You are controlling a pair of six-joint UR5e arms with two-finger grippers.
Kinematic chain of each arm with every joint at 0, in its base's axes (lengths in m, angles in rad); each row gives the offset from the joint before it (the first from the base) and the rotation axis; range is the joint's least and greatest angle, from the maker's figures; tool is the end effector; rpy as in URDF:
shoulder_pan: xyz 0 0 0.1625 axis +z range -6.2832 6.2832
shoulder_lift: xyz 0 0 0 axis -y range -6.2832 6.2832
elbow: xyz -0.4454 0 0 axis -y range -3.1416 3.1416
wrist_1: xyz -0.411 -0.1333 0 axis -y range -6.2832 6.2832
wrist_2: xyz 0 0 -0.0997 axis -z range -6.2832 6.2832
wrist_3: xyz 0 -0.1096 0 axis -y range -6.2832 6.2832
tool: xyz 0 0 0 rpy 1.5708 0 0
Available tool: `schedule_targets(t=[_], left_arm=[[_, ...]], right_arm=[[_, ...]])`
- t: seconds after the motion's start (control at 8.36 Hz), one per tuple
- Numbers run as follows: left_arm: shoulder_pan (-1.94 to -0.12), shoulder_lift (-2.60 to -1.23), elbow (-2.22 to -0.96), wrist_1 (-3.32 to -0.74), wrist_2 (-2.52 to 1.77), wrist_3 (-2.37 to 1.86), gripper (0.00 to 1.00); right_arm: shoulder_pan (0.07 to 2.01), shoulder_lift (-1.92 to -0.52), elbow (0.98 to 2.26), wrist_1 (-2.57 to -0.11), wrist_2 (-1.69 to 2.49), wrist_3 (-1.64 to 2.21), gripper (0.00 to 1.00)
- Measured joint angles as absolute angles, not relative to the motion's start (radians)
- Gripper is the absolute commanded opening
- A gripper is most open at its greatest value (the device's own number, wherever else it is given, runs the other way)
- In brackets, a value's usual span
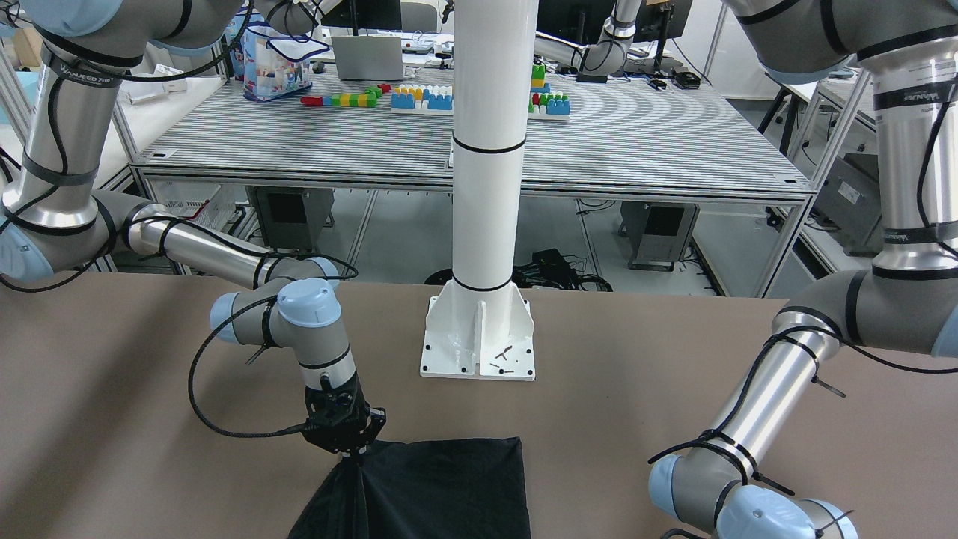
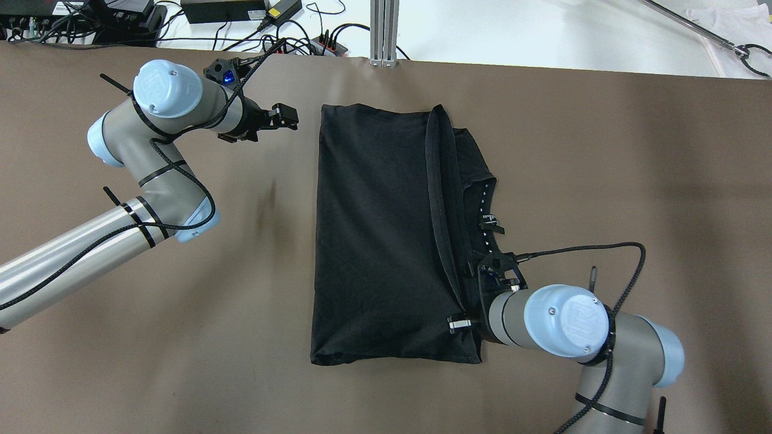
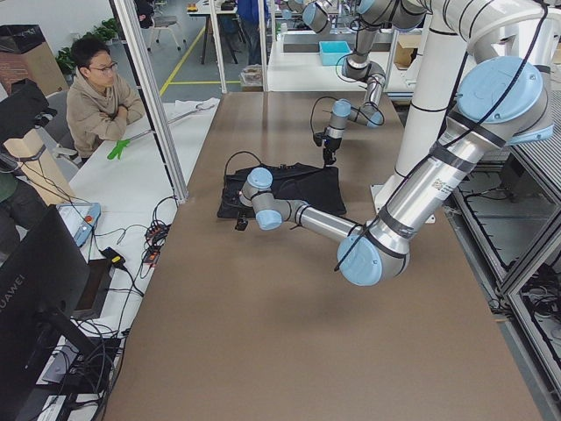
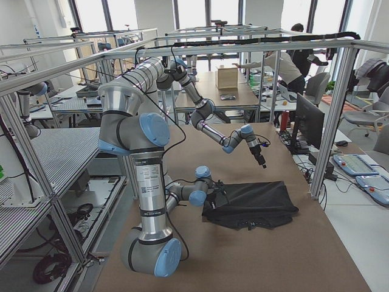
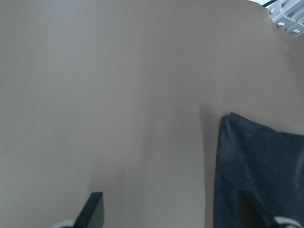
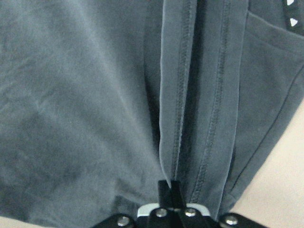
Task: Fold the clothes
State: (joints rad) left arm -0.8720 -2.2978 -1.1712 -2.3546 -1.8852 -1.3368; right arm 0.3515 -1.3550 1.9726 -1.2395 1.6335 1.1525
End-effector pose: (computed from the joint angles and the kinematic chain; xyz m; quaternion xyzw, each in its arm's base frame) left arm 0.4532 -0.6939 0.3200 0.1604 0.5132 -0.1848 0.8227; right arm -0.4986 -0.3175 0.3423 0.1456 -0.4337 -0.0440 0.8881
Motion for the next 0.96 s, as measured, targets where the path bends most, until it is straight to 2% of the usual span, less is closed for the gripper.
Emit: schedule_targets(t=[0.24,0.36,0.48,0.72,0.96], left_arm=[[-0.866,-2.297,-1.173,-2.355,-1.883,-1.343,1.00],[-0.866,-2.297,-1.173,-2.355,-1.882,-1.345,1.00],[-0.865,-2.297,-1.173,-2.355,-1.882,-1.351,1.00],[-0.864,-2.296,-1.174,-2.355,-1.881,-1.361,1.00],[-0.864,-2.296,-1.173,-2.355,-1.882,-1.363,1.00]], right_arm=[[0.261,-1.421,2.013,-1.239,1.550,1.225,0.65],[0.260,-1.446,2.041,-1.239,1.552,1.237,0.67],[0.274,-1.457,2.058,-1.239,1.572,1.242,0.60],[0.298,-1.462,2.068,-1.240,1.596,1.250,0.59],[0.301,-1.459,2.065,-1.242,1.599,1.254,0.45]])
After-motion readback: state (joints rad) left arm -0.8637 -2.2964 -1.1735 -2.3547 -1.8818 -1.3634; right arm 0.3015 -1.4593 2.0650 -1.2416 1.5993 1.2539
